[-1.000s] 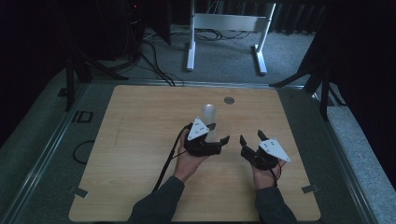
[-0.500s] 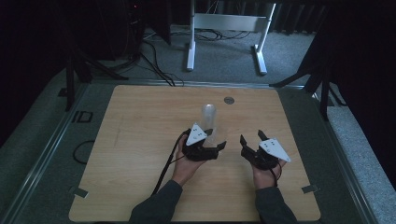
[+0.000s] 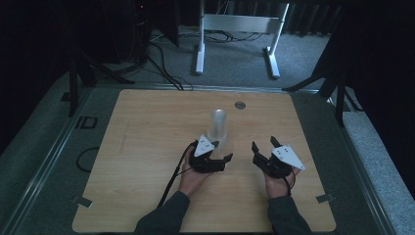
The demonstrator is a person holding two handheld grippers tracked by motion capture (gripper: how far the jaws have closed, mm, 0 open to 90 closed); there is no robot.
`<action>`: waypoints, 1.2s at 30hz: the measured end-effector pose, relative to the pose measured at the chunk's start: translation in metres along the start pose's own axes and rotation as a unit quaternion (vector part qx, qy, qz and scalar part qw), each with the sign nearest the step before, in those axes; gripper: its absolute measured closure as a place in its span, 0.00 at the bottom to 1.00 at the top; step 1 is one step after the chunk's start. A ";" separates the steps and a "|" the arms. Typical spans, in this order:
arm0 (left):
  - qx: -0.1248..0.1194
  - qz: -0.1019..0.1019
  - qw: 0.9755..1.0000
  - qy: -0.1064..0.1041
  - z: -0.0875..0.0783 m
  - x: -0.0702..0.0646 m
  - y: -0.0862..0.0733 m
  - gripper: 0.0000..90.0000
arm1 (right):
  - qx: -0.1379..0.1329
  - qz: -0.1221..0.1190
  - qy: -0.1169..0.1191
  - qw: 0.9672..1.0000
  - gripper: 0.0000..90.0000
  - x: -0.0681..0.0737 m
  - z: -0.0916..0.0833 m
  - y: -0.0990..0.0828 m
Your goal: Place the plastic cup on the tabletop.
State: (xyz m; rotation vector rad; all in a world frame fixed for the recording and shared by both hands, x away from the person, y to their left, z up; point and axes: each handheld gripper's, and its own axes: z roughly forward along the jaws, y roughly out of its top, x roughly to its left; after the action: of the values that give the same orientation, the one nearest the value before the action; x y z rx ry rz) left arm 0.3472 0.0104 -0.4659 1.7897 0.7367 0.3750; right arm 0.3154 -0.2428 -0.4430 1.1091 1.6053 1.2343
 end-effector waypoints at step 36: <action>0.054 -0.004 0.998 0.008 0.009 0.000 -0.024 0.16 | 0.000 -0.003 0.002 1.000 0.32 0.002 0.000 0.000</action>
State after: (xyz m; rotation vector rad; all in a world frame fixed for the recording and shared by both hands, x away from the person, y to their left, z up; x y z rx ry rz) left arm 0.3457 0.0086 -0.4918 1.8865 0.7882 0.3515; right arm 0.3151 -0.2412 -0.4435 1.1003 1.6106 1.2336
